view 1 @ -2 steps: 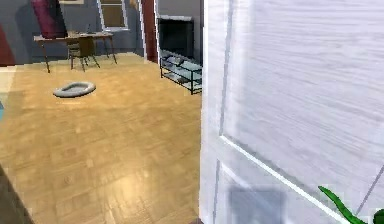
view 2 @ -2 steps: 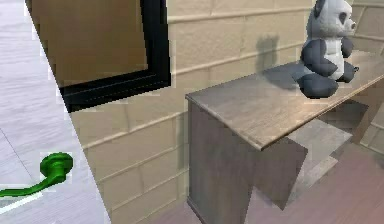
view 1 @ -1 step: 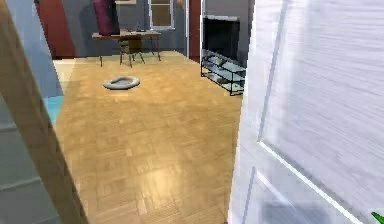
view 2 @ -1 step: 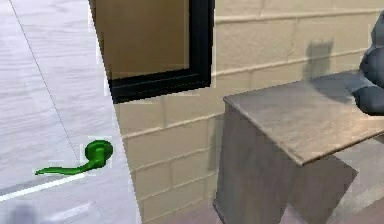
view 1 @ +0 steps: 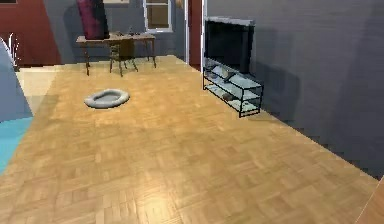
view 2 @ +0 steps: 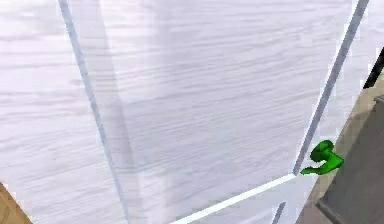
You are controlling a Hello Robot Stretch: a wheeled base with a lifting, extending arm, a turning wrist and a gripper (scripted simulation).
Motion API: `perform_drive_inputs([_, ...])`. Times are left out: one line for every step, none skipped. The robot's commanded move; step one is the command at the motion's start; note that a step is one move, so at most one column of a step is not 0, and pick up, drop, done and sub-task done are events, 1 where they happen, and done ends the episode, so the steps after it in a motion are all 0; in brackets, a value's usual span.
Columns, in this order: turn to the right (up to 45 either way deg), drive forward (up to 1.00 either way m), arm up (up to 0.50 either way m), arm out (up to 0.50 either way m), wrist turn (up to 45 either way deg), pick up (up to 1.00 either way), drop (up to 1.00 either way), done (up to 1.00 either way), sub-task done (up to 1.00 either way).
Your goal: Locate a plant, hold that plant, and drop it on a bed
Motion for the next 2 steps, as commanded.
perform_drive_inputs([-27.0, 0.00, 0.00, 0.00, 0.0, 0.00, 0.00, 0.00, 0.00])
perform_drive_inputs([0.0, 0.15, 0.00, 0.00, 0.0, 0.00, 0.00, 0.00, 0.00])
